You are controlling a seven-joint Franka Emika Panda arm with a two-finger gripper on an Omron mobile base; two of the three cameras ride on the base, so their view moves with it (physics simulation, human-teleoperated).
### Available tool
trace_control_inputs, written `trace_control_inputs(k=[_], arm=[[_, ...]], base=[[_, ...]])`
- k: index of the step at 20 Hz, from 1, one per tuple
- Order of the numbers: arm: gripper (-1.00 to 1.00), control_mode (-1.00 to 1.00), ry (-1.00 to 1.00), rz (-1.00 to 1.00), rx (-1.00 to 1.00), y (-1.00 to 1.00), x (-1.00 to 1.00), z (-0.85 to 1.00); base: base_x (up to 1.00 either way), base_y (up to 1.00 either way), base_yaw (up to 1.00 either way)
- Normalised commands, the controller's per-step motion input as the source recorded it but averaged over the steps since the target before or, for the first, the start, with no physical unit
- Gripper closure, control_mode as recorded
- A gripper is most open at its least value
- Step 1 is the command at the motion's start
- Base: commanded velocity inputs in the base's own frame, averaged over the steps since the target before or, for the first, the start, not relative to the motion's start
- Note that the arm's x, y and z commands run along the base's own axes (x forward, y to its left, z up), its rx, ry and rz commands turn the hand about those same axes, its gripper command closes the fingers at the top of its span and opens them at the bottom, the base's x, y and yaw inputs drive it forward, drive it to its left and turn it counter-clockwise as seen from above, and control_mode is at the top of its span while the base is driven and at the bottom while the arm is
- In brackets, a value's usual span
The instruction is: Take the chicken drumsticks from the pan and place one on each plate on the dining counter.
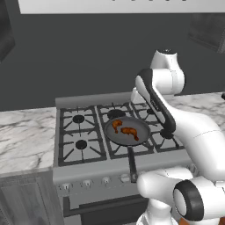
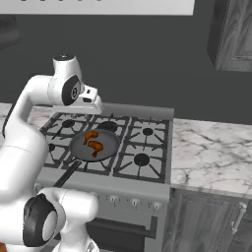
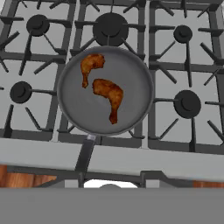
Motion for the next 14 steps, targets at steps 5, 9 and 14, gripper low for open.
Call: trace_control_inputs(k=[5,9,14], arm=[[-1.00,-1.00,0.04,0.00,-0.02,-0.02,-0.13,-0.17],[-1.00,-1.00,0.00,-0.08,0.00,-0.05,-0.10,-0.37],[-1.00,-1.00,0.12,-0.03,0.04,-0.01,0.12,-0.68]], base=[[0.00,0.00,0.00],[0.00,0.00,0.00],[0.00,0.00,0.00]])
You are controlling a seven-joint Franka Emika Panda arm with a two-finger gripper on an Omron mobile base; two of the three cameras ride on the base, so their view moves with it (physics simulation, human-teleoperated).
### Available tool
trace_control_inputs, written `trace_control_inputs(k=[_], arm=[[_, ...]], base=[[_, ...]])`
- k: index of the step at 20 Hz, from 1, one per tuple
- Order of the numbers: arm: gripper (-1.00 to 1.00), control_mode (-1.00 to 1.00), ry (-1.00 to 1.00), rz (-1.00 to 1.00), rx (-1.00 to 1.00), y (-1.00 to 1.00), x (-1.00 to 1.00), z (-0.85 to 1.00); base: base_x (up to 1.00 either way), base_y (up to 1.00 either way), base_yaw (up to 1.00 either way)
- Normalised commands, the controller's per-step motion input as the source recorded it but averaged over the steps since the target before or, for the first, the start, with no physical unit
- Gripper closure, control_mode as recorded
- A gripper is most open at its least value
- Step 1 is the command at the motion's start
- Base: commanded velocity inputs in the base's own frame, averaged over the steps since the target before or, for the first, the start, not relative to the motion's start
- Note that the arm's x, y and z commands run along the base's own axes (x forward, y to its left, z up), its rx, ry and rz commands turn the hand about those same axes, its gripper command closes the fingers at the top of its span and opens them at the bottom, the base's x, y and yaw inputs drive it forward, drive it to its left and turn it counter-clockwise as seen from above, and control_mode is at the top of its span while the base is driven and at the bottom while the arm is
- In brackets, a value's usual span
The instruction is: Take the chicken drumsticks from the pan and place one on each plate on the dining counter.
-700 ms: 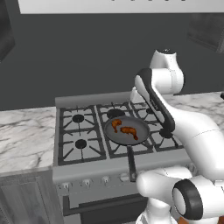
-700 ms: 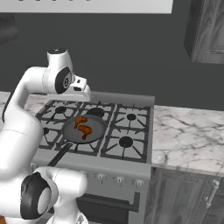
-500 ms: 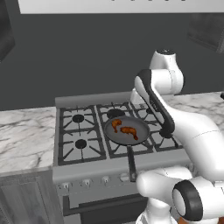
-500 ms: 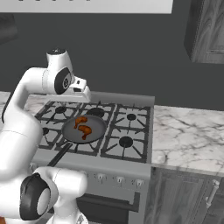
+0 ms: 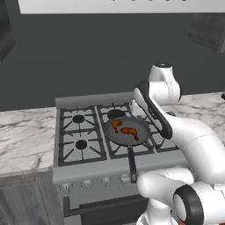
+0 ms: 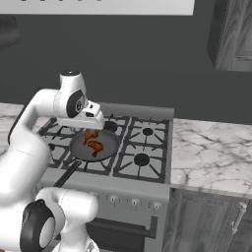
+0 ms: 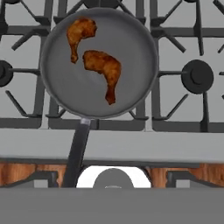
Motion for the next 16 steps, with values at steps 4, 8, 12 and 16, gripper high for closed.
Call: trace_control_inputs(k=[4,8,12,16], arm=[[-1.00,-1.00,0.06,-0.06,0.19,-0.02,0.28,-0.70],[-1.00,-1.00,0.00,-0.05,0.03,0.01,0.48,-0.67],[-1.00,-1.00,0.00,-0.06,-0.03,0.01,0.49,-0.57],[-1.00,-1.00,0.03,-0.04,0.00,0.00,0.47,-0.37]], base=[[0.00,0.00,0.00],[0.00,0.00,0.00],[0.00,0.00,0.00],[0.00,0.00,0.00]])
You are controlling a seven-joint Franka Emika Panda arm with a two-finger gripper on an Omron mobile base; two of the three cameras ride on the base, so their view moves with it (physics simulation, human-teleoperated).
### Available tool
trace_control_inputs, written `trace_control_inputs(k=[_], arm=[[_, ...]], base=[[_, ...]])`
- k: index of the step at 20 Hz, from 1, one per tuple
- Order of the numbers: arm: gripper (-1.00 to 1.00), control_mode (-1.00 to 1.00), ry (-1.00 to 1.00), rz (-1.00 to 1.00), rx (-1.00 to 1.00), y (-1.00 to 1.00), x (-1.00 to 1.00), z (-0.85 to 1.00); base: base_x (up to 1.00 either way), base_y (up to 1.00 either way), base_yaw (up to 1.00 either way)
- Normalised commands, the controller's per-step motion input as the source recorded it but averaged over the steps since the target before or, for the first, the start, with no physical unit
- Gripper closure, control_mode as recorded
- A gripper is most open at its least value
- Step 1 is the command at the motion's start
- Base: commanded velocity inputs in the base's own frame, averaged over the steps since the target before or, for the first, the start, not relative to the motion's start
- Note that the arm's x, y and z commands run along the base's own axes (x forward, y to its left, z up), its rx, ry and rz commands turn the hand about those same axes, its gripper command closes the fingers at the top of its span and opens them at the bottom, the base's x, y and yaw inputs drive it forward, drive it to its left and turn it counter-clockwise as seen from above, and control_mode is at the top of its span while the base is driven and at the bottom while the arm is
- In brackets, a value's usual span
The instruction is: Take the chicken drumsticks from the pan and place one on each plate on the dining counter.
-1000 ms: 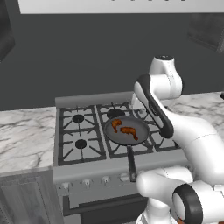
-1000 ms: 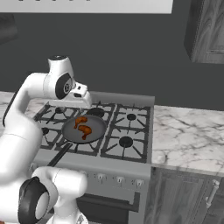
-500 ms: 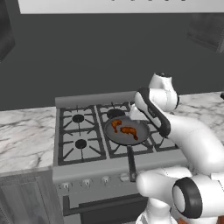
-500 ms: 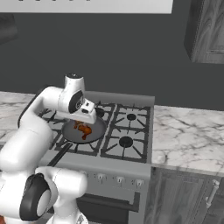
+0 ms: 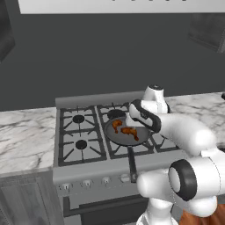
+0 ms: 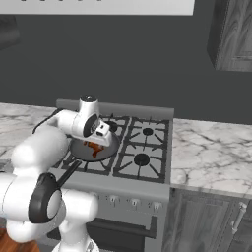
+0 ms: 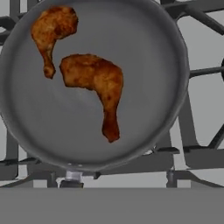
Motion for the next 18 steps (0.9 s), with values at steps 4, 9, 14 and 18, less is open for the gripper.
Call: trace_control_inputs(k=[4,9,14,18], arm=[[-1.00,-1.00,0.07,-0.01,0.00,0.01,0.48,-0.29],[-1.00,-1.00,0.03,0.00,-0.03,0.07,0.31,-0.31],[-1.00,-1.00,0.00,0.00,-0.05,0.02,0.14,-0.22],[-1.00,-1.00,0.06,0.00,-0.06,0.01,0.03,-0.25]], base=[[0.00,0.00,0.00],[0.00,0.00,0.00],[0.00,0.00,0.00],[0.00,0.00,0.00]])
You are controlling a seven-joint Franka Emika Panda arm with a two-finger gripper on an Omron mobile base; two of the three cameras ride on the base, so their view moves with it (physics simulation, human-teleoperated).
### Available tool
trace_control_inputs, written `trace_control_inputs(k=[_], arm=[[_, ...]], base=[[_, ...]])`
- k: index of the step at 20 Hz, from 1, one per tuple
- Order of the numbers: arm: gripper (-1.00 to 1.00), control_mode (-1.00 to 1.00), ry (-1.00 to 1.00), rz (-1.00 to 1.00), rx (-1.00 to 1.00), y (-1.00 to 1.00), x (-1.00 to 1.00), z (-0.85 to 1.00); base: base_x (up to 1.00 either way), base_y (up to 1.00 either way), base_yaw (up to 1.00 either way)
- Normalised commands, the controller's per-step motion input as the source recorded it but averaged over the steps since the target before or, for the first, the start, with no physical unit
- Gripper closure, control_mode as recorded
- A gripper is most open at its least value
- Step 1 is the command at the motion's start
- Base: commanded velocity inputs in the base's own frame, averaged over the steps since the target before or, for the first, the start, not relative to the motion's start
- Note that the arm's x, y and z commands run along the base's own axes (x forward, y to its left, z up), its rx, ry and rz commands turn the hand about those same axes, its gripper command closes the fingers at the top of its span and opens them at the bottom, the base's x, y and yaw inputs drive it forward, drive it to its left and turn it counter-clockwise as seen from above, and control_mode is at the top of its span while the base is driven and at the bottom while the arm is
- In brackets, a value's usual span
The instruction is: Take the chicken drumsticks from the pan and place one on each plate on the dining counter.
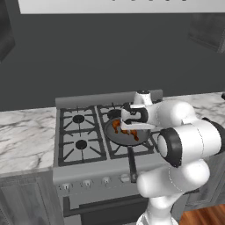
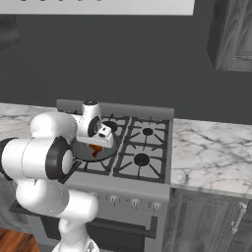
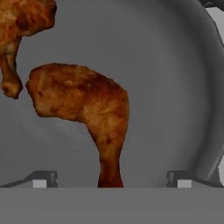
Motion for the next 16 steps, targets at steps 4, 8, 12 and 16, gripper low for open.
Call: trace_control_inputs(k=[4,8,12,16], arm=[[-1.00,-1.00,0.05,0.00,-0.02,0.02,0.07,-0.25],[-1.00,-1.00,0.05,0.00,0.00,0.00,0.13,-0.18],[-1.00,-1.00,0.00,0.00,0.00,0.00,0.21,-0.16],[-1.00,-1.00,0.00,0.00,0.00,0.05,0.07,-0.20]], base=[[0.00,0.00,0.00],[0.00,0.00,0.00],[0.00,0.00,0.00],[0.00,0.00,0.00]])
